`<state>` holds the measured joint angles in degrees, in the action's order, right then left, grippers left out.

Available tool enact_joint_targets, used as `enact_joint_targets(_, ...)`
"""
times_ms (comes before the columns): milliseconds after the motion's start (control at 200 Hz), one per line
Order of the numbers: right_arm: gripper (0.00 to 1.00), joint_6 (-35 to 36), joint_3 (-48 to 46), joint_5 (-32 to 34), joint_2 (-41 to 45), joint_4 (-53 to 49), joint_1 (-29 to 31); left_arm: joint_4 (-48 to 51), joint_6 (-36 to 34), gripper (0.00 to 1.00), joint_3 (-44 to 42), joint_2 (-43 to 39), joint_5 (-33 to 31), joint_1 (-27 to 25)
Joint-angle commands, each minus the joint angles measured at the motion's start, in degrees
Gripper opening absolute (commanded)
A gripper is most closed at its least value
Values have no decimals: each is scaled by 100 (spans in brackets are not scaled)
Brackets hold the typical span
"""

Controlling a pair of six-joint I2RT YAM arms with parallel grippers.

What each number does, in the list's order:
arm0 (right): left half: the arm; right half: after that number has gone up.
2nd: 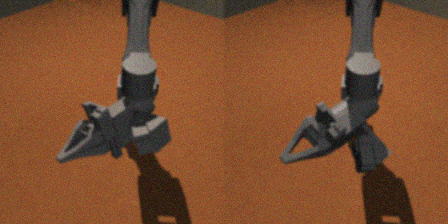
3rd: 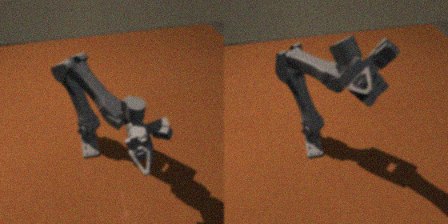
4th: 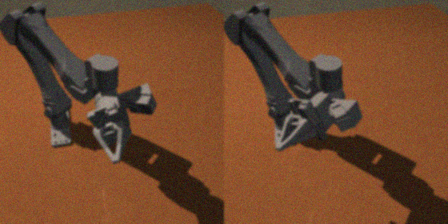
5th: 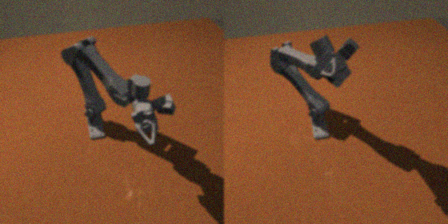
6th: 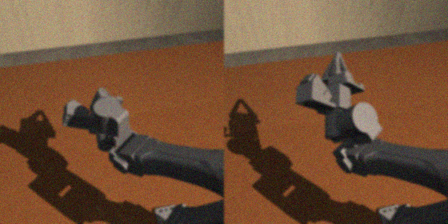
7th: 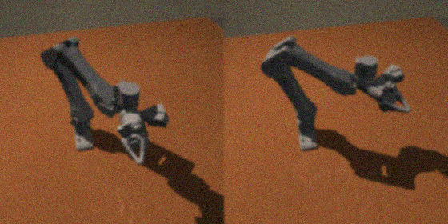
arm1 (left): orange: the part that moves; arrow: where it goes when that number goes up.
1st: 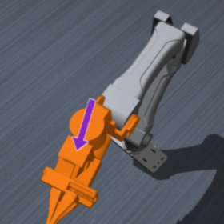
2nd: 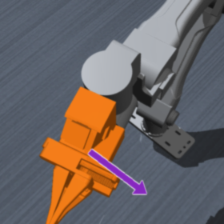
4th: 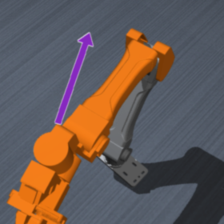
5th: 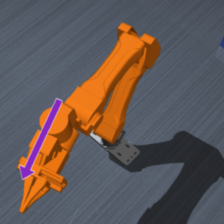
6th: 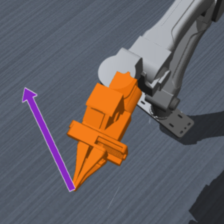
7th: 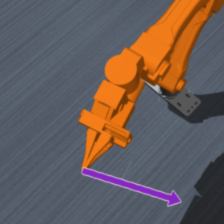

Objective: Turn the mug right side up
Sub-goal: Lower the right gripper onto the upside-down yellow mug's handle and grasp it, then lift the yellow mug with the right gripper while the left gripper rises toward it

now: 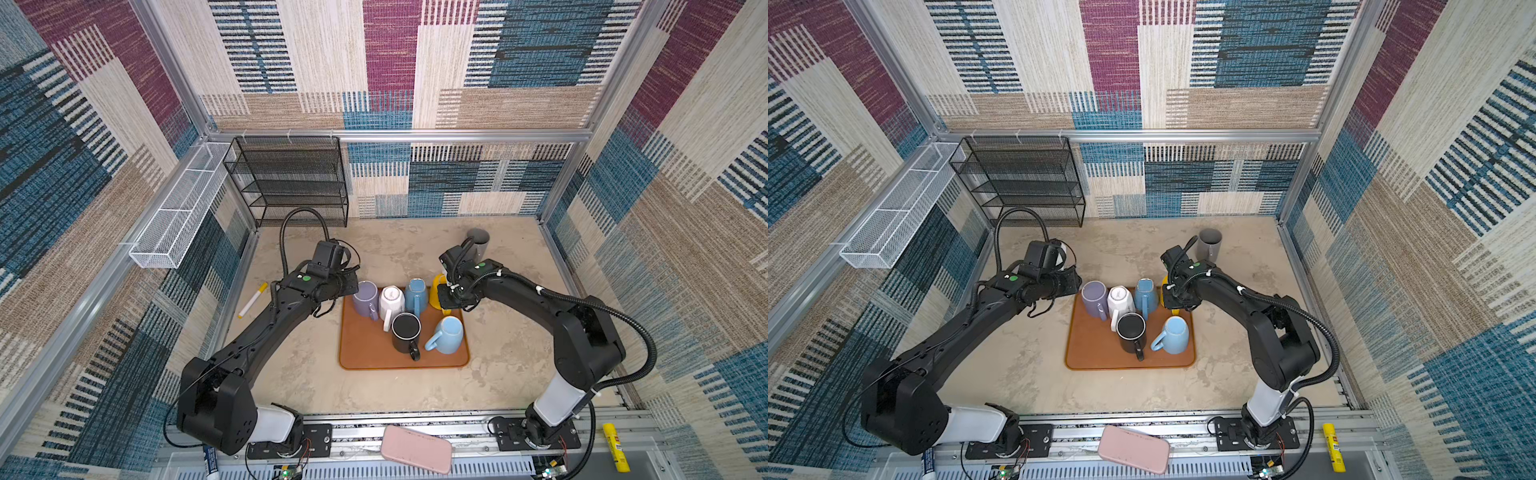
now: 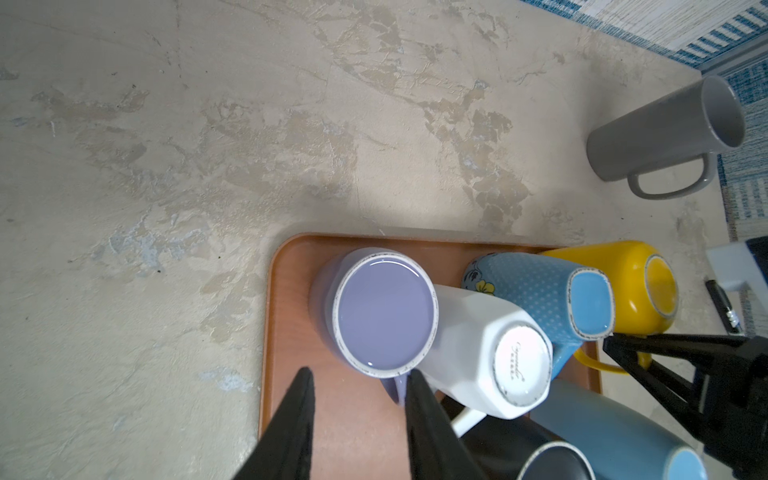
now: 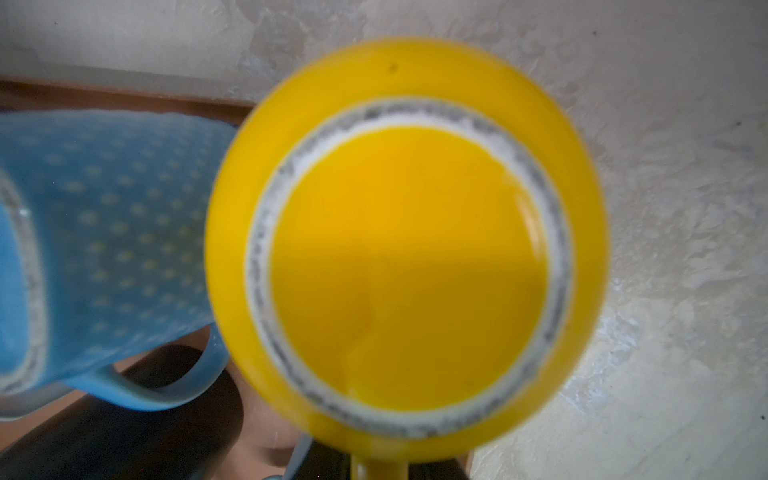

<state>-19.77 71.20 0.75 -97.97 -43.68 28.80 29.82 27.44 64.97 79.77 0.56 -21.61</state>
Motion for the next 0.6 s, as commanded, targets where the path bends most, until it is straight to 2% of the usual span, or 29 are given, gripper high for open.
enact_joint_targets(0,8,142,79,338,-3,492,-23,-103,-169,34,3,-48,67,2)
enact_joint_targets(220,0,170,61,355,115,515,-23,-134,-161,34,7,-49,127,-1)
enact_joint_targets(596,0,220,161,615,444,669,-31,-282,-186,34,23,-119,286,-1)
